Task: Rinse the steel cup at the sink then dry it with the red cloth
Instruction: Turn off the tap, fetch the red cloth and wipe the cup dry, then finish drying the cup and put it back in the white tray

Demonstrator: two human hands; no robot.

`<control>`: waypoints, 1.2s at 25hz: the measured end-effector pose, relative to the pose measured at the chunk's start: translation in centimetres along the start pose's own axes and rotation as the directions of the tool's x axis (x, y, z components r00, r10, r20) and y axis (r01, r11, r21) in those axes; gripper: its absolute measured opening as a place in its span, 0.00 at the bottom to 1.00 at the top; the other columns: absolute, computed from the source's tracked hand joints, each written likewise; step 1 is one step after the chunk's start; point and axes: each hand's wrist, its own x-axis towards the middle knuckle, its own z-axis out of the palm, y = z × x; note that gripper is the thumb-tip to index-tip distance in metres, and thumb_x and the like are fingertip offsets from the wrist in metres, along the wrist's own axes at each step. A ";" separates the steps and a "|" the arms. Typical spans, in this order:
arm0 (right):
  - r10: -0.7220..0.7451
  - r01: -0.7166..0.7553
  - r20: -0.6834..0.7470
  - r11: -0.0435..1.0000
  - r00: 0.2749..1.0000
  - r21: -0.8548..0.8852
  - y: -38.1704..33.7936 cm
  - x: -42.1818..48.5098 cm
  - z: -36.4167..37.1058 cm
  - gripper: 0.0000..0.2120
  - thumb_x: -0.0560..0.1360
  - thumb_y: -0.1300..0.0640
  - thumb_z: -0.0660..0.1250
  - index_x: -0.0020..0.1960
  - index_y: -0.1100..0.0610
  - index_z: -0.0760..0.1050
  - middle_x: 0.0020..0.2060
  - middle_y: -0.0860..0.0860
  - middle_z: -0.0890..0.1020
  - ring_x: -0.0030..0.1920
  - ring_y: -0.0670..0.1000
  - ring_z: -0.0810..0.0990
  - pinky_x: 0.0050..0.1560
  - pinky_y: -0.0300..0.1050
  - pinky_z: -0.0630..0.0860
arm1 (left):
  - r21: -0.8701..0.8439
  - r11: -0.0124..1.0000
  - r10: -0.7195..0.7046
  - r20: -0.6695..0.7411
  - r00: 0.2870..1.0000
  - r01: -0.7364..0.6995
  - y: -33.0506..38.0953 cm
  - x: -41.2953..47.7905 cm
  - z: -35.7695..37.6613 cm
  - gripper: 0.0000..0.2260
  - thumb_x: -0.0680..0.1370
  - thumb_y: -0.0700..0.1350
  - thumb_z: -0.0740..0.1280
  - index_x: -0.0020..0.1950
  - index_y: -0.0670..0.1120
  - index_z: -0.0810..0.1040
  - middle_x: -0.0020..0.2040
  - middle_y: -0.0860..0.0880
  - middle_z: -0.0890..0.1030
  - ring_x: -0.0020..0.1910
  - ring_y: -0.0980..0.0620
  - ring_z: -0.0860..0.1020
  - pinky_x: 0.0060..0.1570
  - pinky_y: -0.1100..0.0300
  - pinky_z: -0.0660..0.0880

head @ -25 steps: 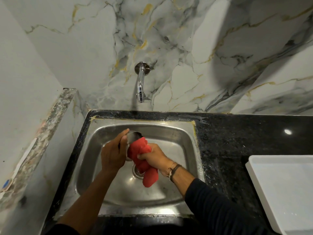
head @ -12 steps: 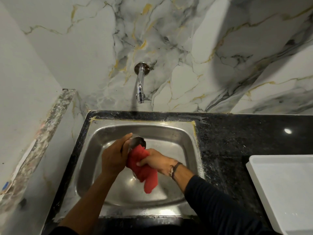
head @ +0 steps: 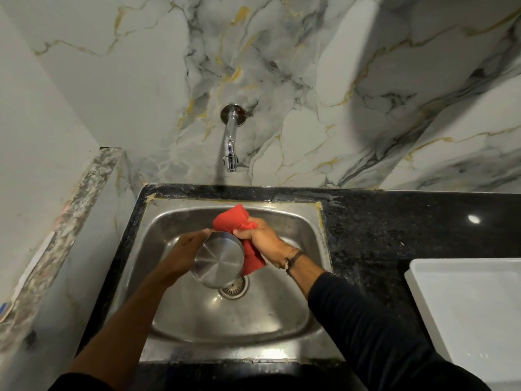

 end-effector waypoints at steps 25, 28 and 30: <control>0.145 0.010 -0.325 0.902 0.935 0.432 7.1 -3.7 5.5 0.11 0.86 0.60 0.63 0.57 0.56 0.84 0.54 0.62 0.88 0.59 0.65 0.86 0.63 0.60 0.84 | -0.478 0.879 -0.430 -0.795 0.427 -0.004 3.3 0.0 11.8 0.25 0.84 0.60 0.51 0.76 0.57 0.77 0.74 0.46 0.82 0.70 0.37 0.80 0.70 0.40 0.75; 0.155 0.005 -0.275 0.863 0.949 0.505 7.3 -6.6 1.5 0.12 0.84 0.64 0.65 0.57 0.55 0.87 0.51 0.59 0.90 0.52 0.59 0.89 0.58 0.54 0.86 | -0.496 0.868 -0.426 -0.777 0.463 -0.033 3.5 0.1 13.0 0.24 0.85 0.60 0.53 0.75 0.56 0.78 0.73 0.45 0.82 0.70 0.40 0.81 0.65 0.47 0.79; 0.171 0.034 -0.302 0.819 0.938 0.572 7.7 -9.6 -2.6 0.12 0.82 0.68 0.67 0.59 0.60 0.86 0.50 0.60 0.90 0.46 0.57 0.90 0.49 0.51 0.88 | -0.512 0.857 -0.412 -0.754 0.511 -0.064 3.7 0.0 15.2 0.24 0.85 0.60 0.54 0.74 0.55 0.79 0.71 0.45 0.83 0.68 0.42 0.81 0.52 0.62 0.82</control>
